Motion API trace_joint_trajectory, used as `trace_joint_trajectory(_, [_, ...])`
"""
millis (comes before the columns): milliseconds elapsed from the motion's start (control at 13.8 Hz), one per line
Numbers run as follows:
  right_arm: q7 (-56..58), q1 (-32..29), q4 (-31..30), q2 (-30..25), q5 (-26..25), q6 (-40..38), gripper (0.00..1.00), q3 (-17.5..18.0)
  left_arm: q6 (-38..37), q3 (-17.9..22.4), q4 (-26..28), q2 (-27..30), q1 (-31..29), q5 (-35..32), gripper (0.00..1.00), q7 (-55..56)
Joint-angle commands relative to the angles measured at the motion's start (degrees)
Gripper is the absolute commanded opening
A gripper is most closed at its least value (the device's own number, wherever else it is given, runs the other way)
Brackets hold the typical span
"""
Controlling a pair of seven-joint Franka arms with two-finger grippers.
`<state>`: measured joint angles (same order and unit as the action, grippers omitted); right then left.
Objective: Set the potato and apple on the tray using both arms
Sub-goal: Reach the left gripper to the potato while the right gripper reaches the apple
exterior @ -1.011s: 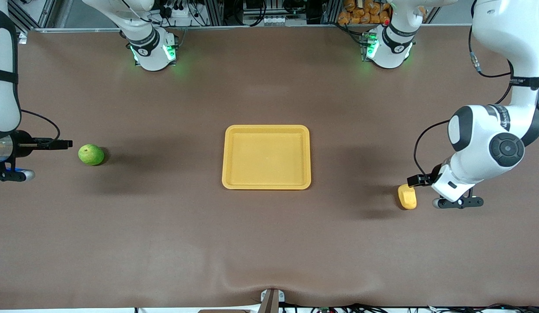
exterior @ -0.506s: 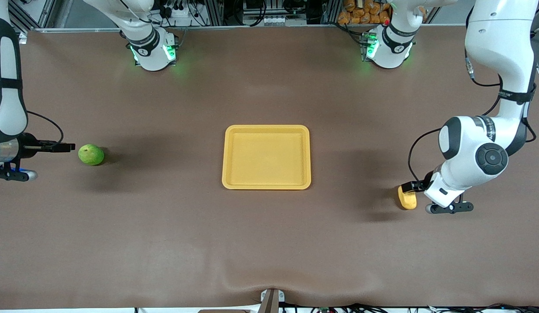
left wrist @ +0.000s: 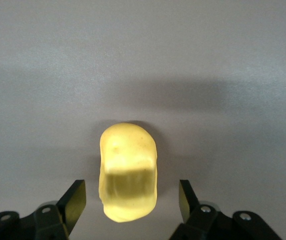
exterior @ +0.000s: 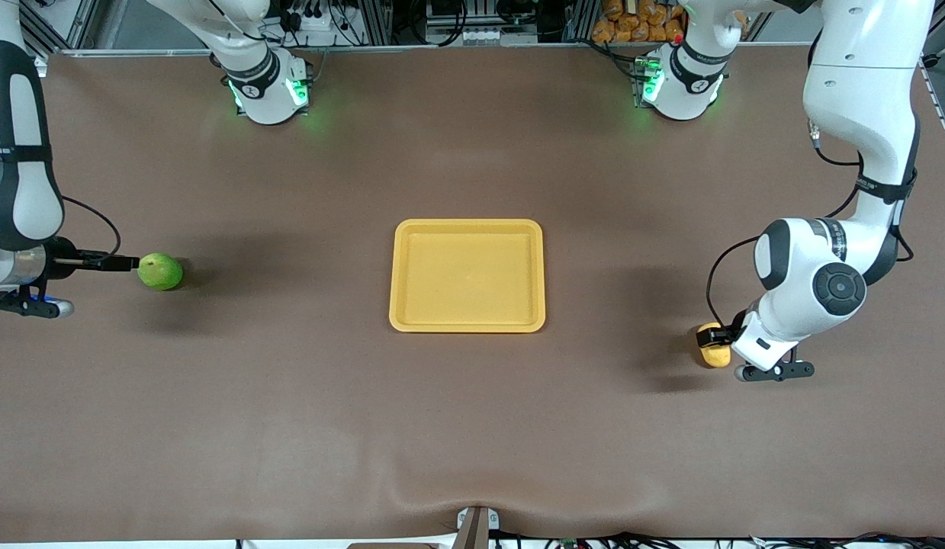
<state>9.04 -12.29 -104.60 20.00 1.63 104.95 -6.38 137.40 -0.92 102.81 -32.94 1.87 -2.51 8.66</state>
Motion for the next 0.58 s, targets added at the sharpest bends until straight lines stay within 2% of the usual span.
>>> trace_joint_trajectory(0, [0.54, -1.16, -3.33, -0.49, 1.01, 3.59, 1.0, 0.93, 1.73, -0.05, -0.16, -1.07, -0.2, -1.0, 0.84, 1.1])
trace_joint_trajectory(217, [0.62, -1.42, -6.83, -0.4, 1.01, 8.93, 1.0, 0.84, 3.05, -0.05, -0.24, -2.04, -0.29, -0.92, 0.81, 1.1])
trace_joint_trajectory(433, [0.62, -1.6, -9.83, -0.31, 1.01, 12.9, 1.0, 0.75, 3.05, -0.05, -0.16, -2.3, -0.29, -1.0, 0.66, 1.1])
trace_joint_trajectory(506, [0.62, -1.6, -10.62, -0.31, 1.01, 13.52, 1.0, 0.84, 3.05, -0.05, -0.15, -2.3, -0.21, -1.0, 0.65, 1.1])
